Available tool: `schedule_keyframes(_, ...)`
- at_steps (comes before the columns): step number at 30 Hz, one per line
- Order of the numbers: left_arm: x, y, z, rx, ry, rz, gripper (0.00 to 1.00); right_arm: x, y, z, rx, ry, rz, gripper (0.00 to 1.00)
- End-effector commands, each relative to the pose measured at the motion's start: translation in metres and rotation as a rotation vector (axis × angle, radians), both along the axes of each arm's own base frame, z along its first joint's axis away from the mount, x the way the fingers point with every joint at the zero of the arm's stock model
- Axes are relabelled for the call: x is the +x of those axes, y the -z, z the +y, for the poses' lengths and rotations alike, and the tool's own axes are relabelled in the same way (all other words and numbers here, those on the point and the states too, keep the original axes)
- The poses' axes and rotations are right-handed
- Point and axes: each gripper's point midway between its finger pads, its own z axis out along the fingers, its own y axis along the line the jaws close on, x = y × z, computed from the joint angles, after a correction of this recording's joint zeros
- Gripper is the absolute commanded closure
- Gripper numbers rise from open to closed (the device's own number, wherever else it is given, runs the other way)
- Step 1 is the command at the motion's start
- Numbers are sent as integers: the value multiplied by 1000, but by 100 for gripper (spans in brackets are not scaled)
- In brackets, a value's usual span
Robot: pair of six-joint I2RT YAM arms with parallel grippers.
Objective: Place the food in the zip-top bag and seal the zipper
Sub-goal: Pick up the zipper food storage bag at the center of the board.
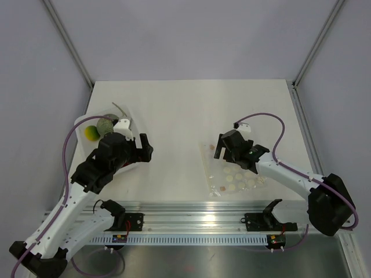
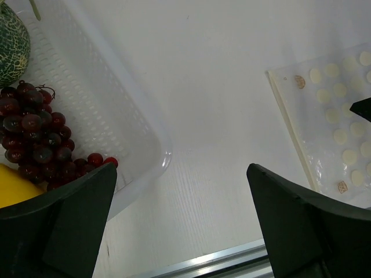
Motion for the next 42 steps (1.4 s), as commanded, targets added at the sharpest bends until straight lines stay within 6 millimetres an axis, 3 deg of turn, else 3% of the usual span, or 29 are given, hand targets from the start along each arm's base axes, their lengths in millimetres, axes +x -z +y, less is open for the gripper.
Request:
schedule_keyframes(1, 7, -5, 9, 7, -76, -16, 1, 11, -16, 11, 38, -2, -49, 1)
schedule_keyframes(11, 4, 5, -4, -34, -41, 41, 1, 10, -12, 12, -43, -26, -26, 1)
schedule_keyframes(12, 4, 5, -4, -36, -45, 44, 1, 10, -21, 25, -53, -64, -45, 1)
schedule_keyframes(14, 5, 6, -3, -43, -62, 55, 1, 5, -16, 27, -178, -82, -20, 0)
schedule_keyframes(15, 3, 10, -1, -34, -78, 78, 1, 8, -32, 43, -217, -100, -66, 0)
schedule_keyframes(17, 6, 8, 3, -20, -111, 96, 1, -2, -17, 55, -333, -158, -21, 1)
schedule_keyframes(18, 5, 13, 5, -2, -124, 123, 1, -3, -23, 73, -342, -185, -39, 2)
schedule_keyframes(22, 6, 9, 7, -10, -136, 109, 1, -6, 16, 95, -427, -238, 55, 18)
schedule_keyframes(24, 4, 7, 7, -12, -130, 101, 2, -6, 23, 100, -427, -239, 77, 23)
schedule_keyframes(37, 1, 19, 8, 0, -123, 125, 3, -26, 57, 82, -427, -216, 137, 36)
schedule_keyframes(42, 2, 21, 5, 2, -114, 142, 2, -35, 68, 74, -402, -198, 148, 54)
